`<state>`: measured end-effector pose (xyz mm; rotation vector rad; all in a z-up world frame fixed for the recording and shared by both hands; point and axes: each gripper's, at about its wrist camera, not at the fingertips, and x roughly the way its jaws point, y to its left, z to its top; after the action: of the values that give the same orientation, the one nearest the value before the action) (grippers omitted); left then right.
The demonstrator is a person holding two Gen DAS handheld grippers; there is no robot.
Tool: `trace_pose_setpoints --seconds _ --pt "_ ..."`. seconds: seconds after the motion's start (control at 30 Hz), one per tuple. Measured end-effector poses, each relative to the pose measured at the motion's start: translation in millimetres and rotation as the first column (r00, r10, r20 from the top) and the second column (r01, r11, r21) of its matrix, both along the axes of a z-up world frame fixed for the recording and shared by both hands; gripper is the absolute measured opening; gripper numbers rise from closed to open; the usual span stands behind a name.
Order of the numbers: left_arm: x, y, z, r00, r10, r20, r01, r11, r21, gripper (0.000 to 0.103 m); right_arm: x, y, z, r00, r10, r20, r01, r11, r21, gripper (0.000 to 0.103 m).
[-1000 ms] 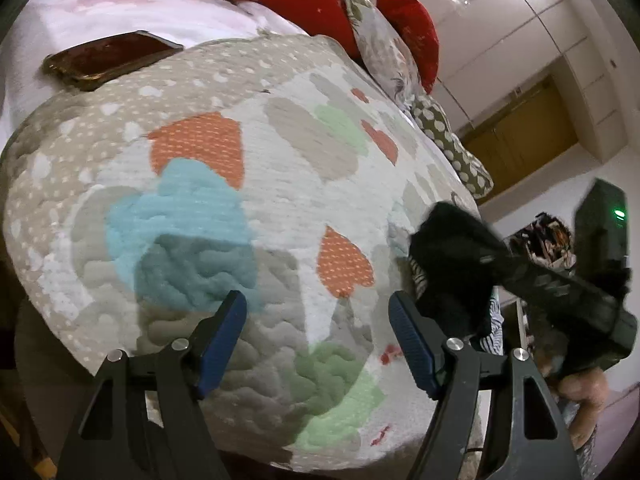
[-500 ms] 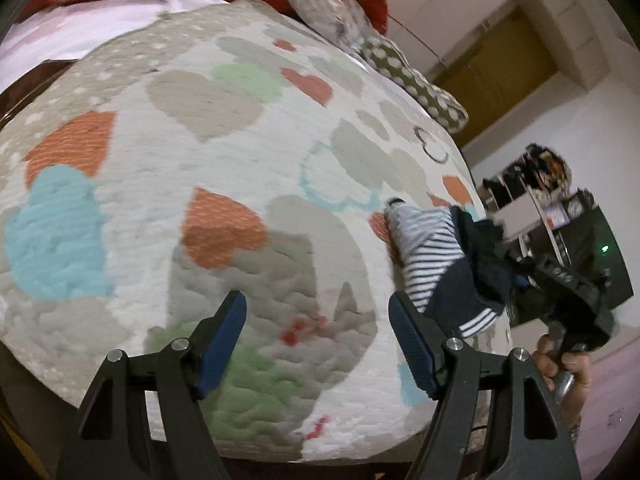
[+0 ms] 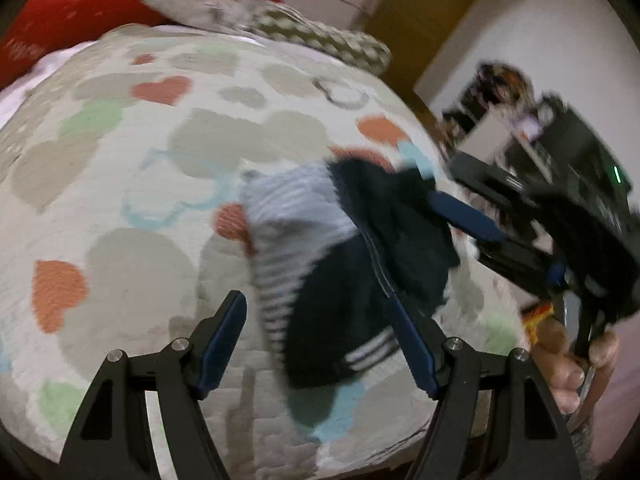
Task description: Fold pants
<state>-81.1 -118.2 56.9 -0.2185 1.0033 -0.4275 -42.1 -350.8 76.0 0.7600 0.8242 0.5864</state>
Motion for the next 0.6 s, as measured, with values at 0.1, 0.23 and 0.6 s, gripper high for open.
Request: trace_pose_setpoints --seconds 0.1,0.23,0.6 --pt "-0.8 -20.8 -24.4 0.997 -0.053 -0.055 0.057 0.995 0.079 0.073 4.7 -2.6 -28.6 0.995 -0.048 -0.093 0.044 0.998 -0.045 0.043" --pt "1.0 -10.9 -17.9 0.993 -0.090 -0.071 0.091 0.996 0.022 0.073 -3.2 -14.2 -46.3 0.968 -0.219 -0.120 0.166 0.923 -0.346 0.051" --pt "67.4 35.9 -20.6 0.989 -0.021 -0.148 -0.010 0.979 -0.202 0.086 4.5 -37.6 -41.4 0.986 -0.161 -0.045 0.147 0.963 -0.228 0.075"
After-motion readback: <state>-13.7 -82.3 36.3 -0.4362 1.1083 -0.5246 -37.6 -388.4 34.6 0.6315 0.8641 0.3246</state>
